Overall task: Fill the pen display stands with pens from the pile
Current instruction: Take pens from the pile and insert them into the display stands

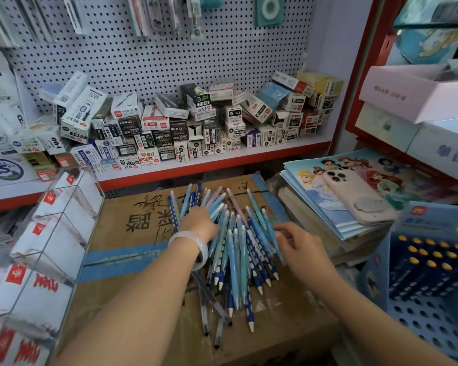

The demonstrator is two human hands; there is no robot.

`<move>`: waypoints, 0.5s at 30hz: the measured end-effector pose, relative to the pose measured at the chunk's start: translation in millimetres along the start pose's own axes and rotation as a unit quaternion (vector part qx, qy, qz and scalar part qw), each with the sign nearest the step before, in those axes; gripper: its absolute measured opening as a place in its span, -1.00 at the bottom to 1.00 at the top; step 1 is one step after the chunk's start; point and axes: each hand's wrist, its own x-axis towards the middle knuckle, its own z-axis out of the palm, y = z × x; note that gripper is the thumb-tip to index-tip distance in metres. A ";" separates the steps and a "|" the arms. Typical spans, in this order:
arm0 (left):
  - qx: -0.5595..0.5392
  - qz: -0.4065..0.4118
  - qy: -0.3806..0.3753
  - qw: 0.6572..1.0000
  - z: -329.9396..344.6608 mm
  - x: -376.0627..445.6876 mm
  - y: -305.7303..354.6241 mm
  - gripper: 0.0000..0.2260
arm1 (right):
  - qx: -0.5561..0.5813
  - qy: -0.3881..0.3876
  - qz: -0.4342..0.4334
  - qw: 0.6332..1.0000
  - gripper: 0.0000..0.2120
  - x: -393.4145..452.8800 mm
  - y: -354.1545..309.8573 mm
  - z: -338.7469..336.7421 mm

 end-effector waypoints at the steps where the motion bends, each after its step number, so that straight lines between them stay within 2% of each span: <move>1: -0.001 0.002 0.002 1.000 0.1 -1.6 -0.8 -0.59 | 0.001 0.001 0.001 1.000 -0.71 -0.3 0.3 -0.7; 6: -0.022 -0.035 -0.001 0.999 1.9 -8.3 -4.7 -0.69 | -0.001 0.006 0.004 1.000 -0.74 -3.9 0.4 -4.1; 15: -0.050 0.013 -0.020 0.998 -3.9 -38.2 -21.5 -0.68 | -0.010 0.003 -0.004 1.000 -0.72 -18.2 -8.9 -6.2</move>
